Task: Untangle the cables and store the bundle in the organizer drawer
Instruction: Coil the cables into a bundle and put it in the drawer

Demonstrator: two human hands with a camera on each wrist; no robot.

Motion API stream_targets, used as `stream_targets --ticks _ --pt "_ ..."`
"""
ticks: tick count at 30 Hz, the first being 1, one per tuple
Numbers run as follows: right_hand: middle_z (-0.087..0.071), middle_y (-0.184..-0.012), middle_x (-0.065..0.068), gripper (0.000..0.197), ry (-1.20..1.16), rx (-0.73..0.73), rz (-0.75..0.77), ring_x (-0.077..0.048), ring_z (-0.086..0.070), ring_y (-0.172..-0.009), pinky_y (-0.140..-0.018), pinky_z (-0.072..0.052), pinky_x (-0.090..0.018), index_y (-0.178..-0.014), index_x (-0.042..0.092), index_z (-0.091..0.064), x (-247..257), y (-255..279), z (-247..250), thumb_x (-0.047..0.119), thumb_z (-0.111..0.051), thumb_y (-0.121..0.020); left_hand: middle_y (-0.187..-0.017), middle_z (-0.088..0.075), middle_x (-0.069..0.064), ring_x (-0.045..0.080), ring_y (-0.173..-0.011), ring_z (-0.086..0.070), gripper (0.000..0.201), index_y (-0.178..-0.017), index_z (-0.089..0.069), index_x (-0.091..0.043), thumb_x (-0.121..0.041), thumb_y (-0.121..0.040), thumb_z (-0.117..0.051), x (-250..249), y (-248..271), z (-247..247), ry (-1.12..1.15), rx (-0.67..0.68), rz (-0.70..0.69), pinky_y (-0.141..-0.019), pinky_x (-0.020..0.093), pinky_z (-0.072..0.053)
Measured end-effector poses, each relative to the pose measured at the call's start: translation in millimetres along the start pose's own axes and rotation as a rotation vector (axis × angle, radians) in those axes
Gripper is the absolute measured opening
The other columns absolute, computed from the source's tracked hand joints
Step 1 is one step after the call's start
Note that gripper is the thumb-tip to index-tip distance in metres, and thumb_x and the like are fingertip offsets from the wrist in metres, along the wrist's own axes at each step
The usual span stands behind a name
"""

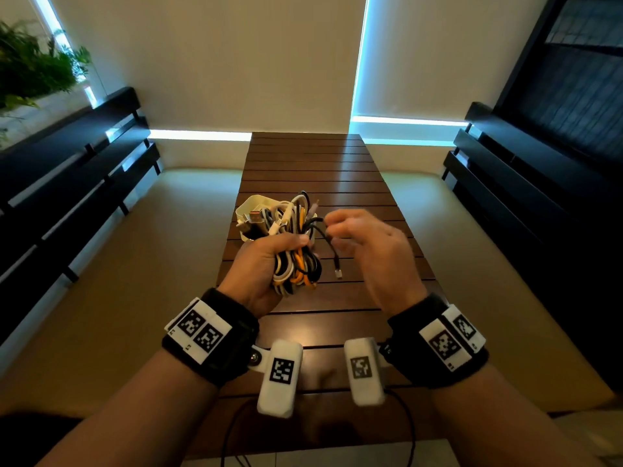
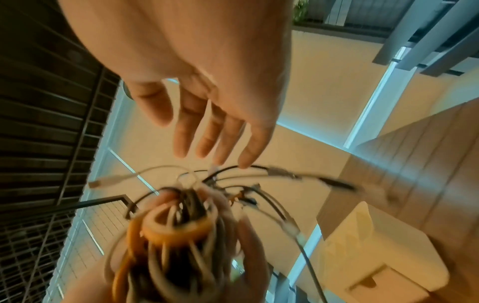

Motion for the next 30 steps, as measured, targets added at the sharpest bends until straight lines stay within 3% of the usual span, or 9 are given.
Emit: stream_targets --ticks 3,6,10,13,17,20,23,26,30 --pt "-0.069 -0.102 0.002 0.019 0.145 -0.084 0.101 -0.002 -0.064 -0.094 -0.081 -0.053 -0.022 -0.099 0.014 -0.070 30.3 -7.7 5.7 0.029 -0.059 -0.097 -0.086 -0.068 0.013 0.024 -0.064 -0.067 0.026 -0.108 -0.067 -0.002 -0.004 -0.082 -0.065 -2.4 1.7 1.4 -0.109 0.024 -0.029 -0.055 0.035 -0.056" --pt "-0.058 -0.115 0.010 0.028 0.402 0.043 0.179 0.004 -0.057 -0.105 -0.087 -0.047 -0.014 -0.105 0.031 -0.064 51.2 -14.2 -14.7 0.048 -0.070 -0.084 -0.093 -0.070 0.024 0.031 -0.072 -0.067 0.036 -0.115 -0.067 -0.003 0.000 -0.079 -0.070 -2.5 5.0 -2.3 -0.219 0.031 -0.088 -0.061 0.040 -0.055" --pt "-0.045 -0.123 0.011 0.029 0.647 0.184 0.142 0.001 -0.048 -0.115 -0.088 -0.042 -0.013 -0.100 0.029 -0.067 44.2 -17.1 -35.3 0.037 -0.082 -0.076 -0.105 -0.062 0.037 0.044 -0.079 -0.065 0.049 -0.123 -0.059 -0.003 0.002 -0.076 -0.069 -3.9 8.0 -8.3 -0.191 0.073 -0.143 -0.070 0.057 -0.055" --pt "-0.047 -0.124 0.012 0.025 0.607 0.202 0.125 0.000 -0.049 -0.117 -0.095 -0.044 -0.024 -0.097 0.031 -0.067 38.6 -19.4 -28.7 0.026 -0.082 -0.078 -0.091 -0.063 0.029 0.036 -0.064 -0.063 0.043 -0.117 -0.063 -0.001 -0.005 -0.075 -0.071 -4.6 10.3 -3.6 -0.172 0.070 -0.101 -0.061 0.046 -0.054" --pt "-0.049 -0.132 0.015 0.034 0.492 0.202 0.062 0.014 -0.050 -0.115 -0.102 -0.048 -0.028 -0.112 0.039 -0.060 27.4 -27.2 -7.6 0.027 -0.076 -0.085 -0.093 -0.064 0.021 0.033 -0.075 -0.063 0.049 -0.118 -0.065 -0.002 -0.010 -0.071 -0.075 -6.1 10.0 5.7 -0.126 0.059 -0.047 -0.065 0.040 -0.055" --pt "-0.051 -0.133 0.019 0.027 0.402 0.194 -0.005 0.023 -0.047 -0.111 -0.100 -0.042 -0.019 -0.124 0.045 -0.052 13.9 -29.4 1.8 0.032 -0.054 -0.100 -0.090 -0.066 0.018 0.030 -0.074 -0.066 0.045 -0.114 -0.066 -0.001 -0.010 -0.071 -0.073 -7.8 12.0 5.1 -0.093 0.113 -0.019 -0.058 0.036 -0.057" --pt "-0.045 -0.142 0.023 0.036 0.362 0.278 -0.046 0.015 -0.039 -0.128 -0.106 -0.032 -0.016 -0.137 0.046 -0.044 -2.9 -26.4 0.2 0.030 -0.038 -0.106 -0.086 -0.064 0.016 0.028 -0.077 -0.066 0.038 -0.106 -0.065 -0.003 -0.008 -0.070 -0.074 -9.4 12.9 1.1 -0.066 0.199 0.015 -0.058 0.033 -0.056" --pt "-0.042 -0.148 0.023 0.044 0.342 0.275 -0.033 0.012 -0.036 -0.136 -0.114 -0.032 -0.020 -0.150 0.028 -0.036 -14.0 -21.0 1.7 0.017 -0.032 -0.108 -0.084 -0.063 0.012 0.026 -0.078 -0.065 0.048 -0.113 -0.062 -0.003 -0.011 -0.068 -0.076 -11.0 13.8 -3.3 -0.031 0.264 0.043 -0.062 0.033 -0.056" --pt "-0.049 -0.149 -0.004 0.047 -0.046 0.281 -0.154 -0.012 -0.049 -0.135 -0.108 -0.043 -0.027 -0.149 0.014 -0.039 -24.6 -18.5 -4.6 0.013 -0.030 -0.103 -0.086 -0.064 0.010 0.026 -0.079 -0.066 0.063 -0.127 -0.058 -0.004 -0.013 -0.068 -0.076 -11.0 15.2 -5.7 -0.045 0.289 0.048 -0.065 0.035 -0.057"
Point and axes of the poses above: each hand's wrist, its own y-axis away from the middle knuckle, its own z-axis out of the back of the hand, x = y × z, the point moved 7 cm from there along -y, towards the middle knuckle
